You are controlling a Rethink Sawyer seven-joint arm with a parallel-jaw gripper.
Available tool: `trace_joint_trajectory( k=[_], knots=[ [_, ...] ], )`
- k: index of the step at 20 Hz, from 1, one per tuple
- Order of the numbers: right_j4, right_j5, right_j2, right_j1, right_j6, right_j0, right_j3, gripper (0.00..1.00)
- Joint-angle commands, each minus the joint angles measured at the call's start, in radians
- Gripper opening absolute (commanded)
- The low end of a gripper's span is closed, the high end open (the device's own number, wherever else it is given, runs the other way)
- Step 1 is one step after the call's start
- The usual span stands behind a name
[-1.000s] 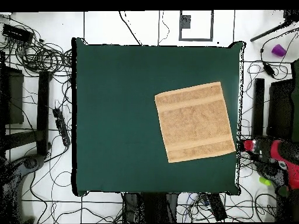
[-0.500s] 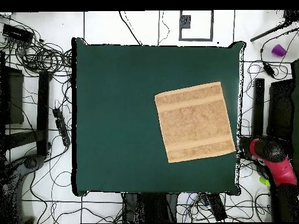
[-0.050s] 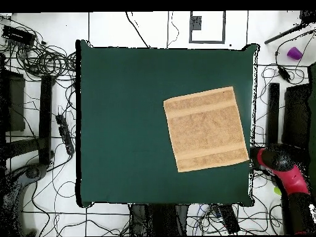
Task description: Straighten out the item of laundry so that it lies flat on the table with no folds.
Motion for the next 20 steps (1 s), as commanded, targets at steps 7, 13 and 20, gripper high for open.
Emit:
trace_joint_trajectory(
  k=[7, 13, 20],
  knots=[
    [-0.016, 0.094, 0.119, 0.038, -0.3, 0.053, -0.006, 1.0],
    [-0.019, 0.087, 0.123, 0.044, -0.307, 0.047, -0.002, 1.0],
    [0.024, 0.122, 0.208, 0.134, -0.443, -0.026, -0.053, 1.0]
  ],
)
